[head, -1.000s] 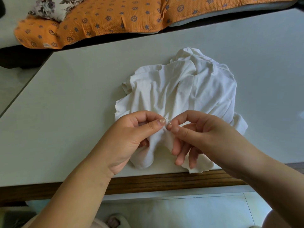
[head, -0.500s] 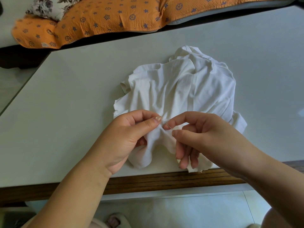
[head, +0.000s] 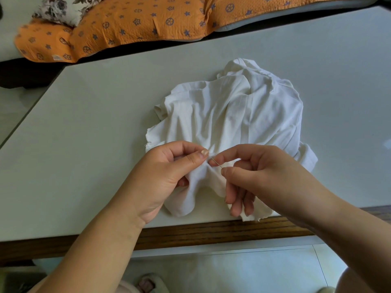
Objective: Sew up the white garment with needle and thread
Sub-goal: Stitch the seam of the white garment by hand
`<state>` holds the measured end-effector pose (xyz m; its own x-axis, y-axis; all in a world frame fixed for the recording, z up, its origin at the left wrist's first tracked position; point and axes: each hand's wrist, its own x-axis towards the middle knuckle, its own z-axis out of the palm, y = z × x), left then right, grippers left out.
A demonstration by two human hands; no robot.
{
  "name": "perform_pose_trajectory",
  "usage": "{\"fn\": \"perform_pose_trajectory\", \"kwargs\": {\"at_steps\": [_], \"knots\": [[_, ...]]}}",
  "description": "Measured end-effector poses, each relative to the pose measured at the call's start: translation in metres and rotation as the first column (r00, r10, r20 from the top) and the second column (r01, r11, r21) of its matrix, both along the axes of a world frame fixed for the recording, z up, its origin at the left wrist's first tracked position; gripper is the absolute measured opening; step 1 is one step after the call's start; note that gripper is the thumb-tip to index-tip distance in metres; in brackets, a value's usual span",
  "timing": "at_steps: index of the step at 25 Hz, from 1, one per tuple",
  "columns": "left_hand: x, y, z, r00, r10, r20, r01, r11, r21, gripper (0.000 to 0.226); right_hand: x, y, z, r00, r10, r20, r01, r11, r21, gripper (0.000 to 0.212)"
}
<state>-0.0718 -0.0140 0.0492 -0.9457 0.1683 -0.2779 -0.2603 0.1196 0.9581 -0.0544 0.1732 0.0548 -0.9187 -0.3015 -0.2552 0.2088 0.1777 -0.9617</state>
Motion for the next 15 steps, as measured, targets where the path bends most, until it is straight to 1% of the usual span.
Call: {"fn": "perform_pose_trajectory", "kwargs": {"at_steps": [5, 10, 15], "knots": [[0.0, 0.0, -0.002, 1.0, -0.007, -0.03, 0.006, 0.999, -0.044, 0.015, 0.0, -0.002, -0.003, 1.0, -0.023, -0.004, 0.023, 1.0, 0.0, 0.021], [0.002, 0.004, -0.004, 0.997, -0.029, -0.072, 0.024, 0.997, -0.076, 0.016, 0.001, -0.005, -0.007, 0.998, -0.056, -0.022, 0.056, 0.998, 0.015, 0.009], [0.002, 0.007, -0.004, 0.997, -0.031, -0.065, 0.026, 0.998, -0.063, 0.016, 0.002, -0.006, -0.011, 0.993, -0.104, -0.057, 0.105, 0.994, 0.002, 0.011]]}}
